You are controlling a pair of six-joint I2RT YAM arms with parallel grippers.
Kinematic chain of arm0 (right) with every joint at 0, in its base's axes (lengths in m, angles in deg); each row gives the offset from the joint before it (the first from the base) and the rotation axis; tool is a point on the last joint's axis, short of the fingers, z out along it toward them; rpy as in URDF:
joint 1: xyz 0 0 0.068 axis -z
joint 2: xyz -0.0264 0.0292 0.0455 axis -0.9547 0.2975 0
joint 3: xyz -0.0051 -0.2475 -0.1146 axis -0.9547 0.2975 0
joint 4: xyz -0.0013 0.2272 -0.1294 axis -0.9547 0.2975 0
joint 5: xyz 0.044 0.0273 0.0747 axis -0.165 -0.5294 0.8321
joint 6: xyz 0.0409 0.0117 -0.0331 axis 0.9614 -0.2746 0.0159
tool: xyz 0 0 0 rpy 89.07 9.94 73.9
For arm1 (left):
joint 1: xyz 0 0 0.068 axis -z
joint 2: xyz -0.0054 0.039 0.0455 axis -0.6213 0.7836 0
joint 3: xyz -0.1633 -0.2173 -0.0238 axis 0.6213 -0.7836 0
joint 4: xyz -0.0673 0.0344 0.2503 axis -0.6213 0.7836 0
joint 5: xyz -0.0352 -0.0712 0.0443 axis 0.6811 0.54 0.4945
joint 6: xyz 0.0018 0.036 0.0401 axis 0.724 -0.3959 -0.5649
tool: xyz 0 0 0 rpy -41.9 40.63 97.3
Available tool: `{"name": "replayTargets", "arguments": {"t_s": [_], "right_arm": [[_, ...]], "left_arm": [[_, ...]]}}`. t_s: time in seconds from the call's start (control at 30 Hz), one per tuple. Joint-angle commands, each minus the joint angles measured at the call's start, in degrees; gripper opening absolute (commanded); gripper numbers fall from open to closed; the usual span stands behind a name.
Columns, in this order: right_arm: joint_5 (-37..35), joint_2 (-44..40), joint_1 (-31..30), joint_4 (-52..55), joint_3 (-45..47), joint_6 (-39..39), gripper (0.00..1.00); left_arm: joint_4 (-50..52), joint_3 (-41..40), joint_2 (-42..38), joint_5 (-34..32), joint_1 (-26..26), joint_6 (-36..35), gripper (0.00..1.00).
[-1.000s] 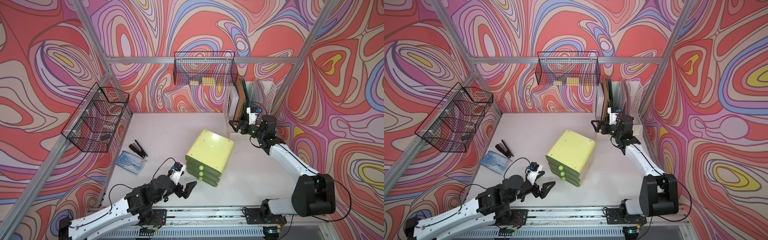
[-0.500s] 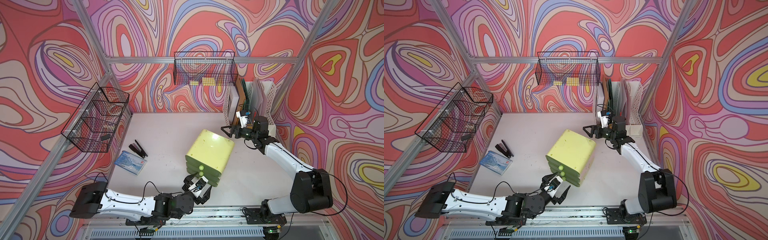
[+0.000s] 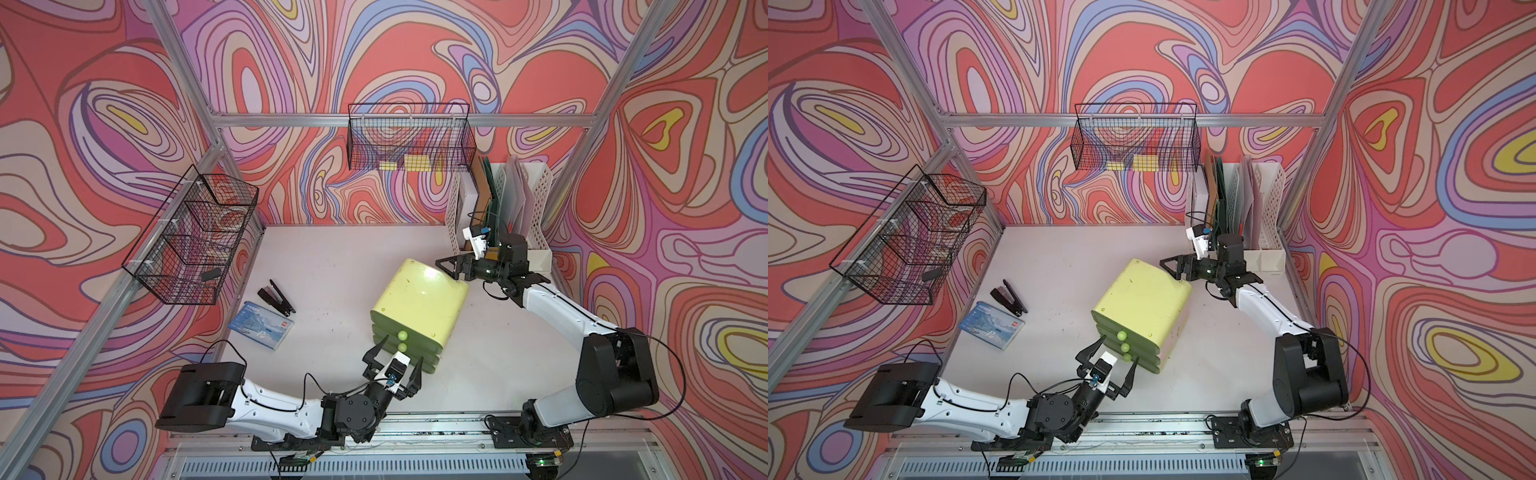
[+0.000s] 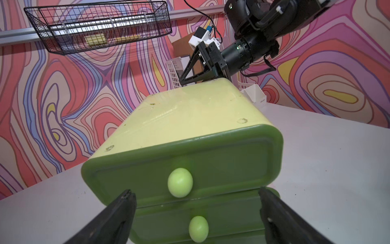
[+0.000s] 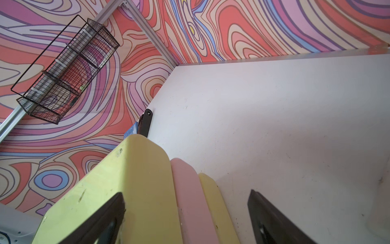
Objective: Take the mice out of the drawer
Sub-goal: Open the drawer in the storage box.
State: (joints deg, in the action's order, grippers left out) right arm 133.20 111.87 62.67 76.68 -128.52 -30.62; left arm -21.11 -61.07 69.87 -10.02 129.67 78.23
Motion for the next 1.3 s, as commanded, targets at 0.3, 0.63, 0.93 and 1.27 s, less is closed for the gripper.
{"name": "replayTargets", "arguments": {"t_s": [0.3,0.63,0.93,1.27], "right_arm": [[1.9,-0.2,-1.4,1.6,-1.7,-2.0,0.95],[1.1,-1.3,-3.1,5.2,-3.0,-3.5,0.94],[-2.1,-1.1,-3.1,7.6,-3.4,-5.2,0.94],[-3.4,-0.6,-3.1,8.7,-3.6,-5.5,0.94]], "left_arm": [[32.5,1.2,-18.6,19.6,-9.5,17.5,0.85],[20.3,0.0,-7.7,26.5,-15.7,19.4,0.88],[8.0,2.2,4.1,35.1,-23.5,15.8,0.89],[17.4,-1.5,-9.8,35.5,-24.6,14.9,0.89]]}}
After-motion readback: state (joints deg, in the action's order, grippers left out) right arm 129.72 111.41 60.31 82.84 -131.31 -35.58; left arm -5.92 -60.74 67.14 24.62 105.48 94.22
